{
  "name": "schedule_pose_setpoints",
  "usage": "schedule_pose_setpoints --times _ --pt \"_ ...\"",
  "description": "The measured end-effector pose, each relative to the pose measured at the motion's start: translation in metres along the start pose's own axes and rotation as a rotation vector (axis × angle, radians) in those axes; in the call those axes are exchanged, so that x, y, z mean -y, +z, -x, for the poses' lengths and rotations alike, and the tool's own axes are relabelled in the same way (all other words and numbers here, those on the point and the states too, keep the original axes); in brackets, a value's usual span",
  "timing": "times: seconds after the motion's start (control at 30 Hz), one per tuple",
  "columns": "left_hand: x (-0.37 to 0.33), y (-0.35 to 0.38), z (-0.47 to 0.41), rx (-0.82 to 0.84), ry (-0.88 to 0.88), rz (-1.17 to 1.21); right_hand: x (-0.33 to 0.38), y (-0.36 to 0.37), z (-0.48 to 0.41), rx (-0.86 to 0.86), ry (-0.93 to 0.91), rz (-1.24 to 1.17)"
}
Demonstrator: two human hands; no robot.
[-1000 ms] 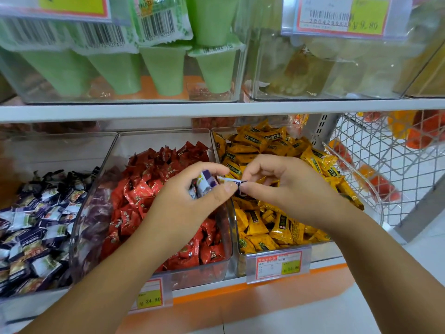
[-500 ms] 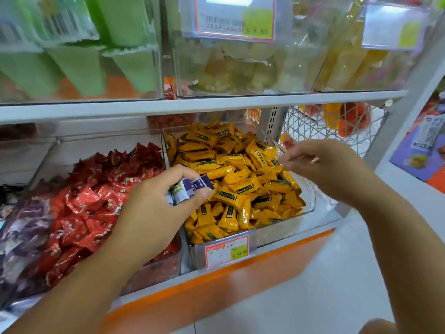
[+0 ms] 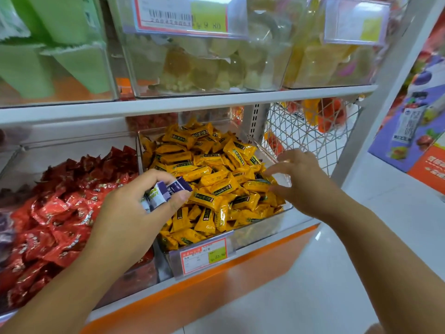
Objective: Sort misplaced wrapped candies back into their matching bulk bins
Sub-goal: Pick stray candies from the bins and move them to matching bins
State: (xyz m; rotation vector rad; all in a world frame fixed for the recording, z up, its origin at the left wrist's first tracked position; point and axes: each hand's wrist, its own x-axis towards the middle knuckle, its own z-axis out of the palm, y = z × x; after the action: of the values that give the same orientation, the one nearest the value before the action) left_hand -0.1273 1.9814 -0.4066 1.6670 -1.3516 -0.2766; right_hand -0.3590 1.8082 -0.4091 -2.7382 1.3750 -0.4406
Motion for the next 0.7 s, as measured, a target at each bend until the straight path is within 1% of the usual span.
schedule_pose_setpoints --times 0.07,0.13,0.23,0.33,0.5,0.6,0.7 --pt "0.000 0.000 0.000 -0.005 0.001 0.000 0.008 0.004 -0.003 0.088 0.018 0.050" --pt "0.001 -0.001 0.001 -0.008 -0.003 0.011 0.012 0.008 -0.006 0.102 0.018 0.025" --pt "0.002 -0.002 0.001 -0.016 -0.021 0.031 0.011 0.010 -0.010 -0.020 0.032 -0.075" --pt "0.004 -0.003 0.000 -0.033 -0.031 0.061 0.011 0.002 -0.014 -0.143 0.071 -0.248" --pt "0.003 -0.005 0.001 -0.044 -0.044 0.088 0.013 -0.004 -0.017 -0.129 0.061 -0.348" --pt "0.004 -0.009 0.001 -0.059 -0.045 0.089 0.015 -0.002 -0.019 -0.110 0.094 -0.322" --pt "0.005 -0.014 0.001 -0.072 -0.065 0.088 0.018 -0.003 -0.019 -0.145 0.091 -0.282"
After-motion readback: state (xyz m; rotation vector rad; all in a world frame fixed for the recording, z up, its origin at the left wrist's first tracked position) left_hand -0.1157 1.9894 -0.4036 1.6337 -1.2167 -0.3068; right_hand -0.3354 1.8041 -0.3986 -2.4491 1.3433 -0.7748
